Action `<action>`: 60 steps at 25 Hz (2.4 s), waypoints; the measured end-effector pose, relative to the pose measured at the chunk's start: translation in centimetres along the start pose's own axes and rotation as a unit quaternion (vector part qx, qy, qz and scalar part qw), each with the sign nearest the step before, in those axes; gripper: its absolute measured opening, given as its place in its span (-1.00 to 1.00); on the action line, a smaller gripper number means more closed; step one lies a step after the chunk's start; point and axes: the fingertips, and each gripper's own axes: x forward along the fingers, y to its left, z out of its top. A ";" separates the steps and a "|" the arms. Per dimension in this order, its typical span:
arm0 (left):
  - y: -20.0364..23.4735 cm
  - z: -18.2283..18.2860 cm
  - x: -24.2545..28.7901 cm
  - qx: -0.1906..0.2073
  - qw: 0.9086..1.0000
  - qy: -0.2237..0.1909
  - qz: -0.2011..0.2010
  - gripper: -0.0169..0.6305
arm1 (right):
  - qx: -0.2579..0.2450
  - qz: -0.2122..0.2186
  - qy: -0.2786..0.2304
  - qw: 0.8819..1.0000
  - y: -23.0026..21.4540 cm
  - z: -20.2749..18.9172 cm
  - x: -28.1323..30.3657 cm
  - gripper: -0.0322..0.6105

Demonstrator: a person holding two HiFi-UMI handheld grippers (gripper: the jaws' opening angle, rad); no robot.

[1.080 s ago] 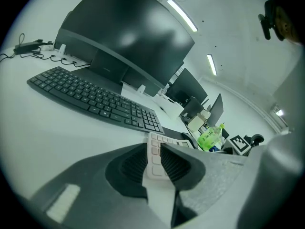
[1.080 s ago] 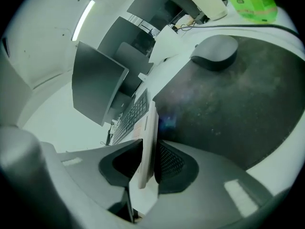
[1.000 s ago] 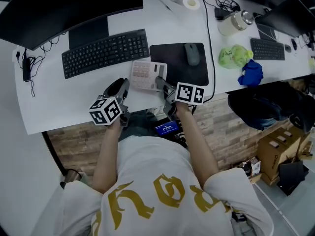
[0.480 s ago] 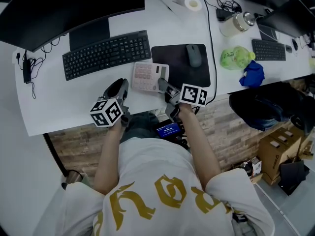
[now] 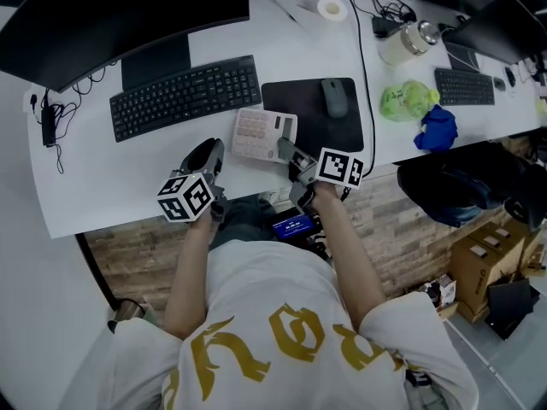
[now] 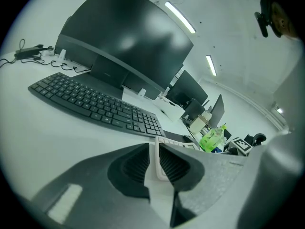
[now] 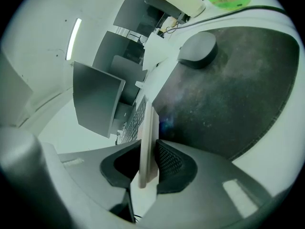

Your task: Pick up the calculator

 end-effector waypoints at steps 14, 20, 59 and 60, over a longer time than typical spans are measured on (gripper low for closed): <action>-1.2 4.1 -1.1 0.016 0.999 -0.050 -0.008 -0.74 | 0.007 0.037 -0.051 0.998 4.1 2.4 -2.4 -0.59; -3.2 5.9 -1.2 0.031 0.997 -0.065 -0.026 -0.74 | 0.005 0.048 -0.065 0.997 6.2 2.9 -3.2 -0.60; -8.6 13.4 -5.4 0.021 0.980 -0.163 -0.111 -0.74 | 0.009 0.109 -0.123 0.986 12.6 4.8 -5.8 -0.60; -8.6 13.3 -5.4 0.021 0.980 -0.163 -0.111 -0.74 | 0.009 0.109 -0.123 0.986 12.6 4.9 -5.8 -0.60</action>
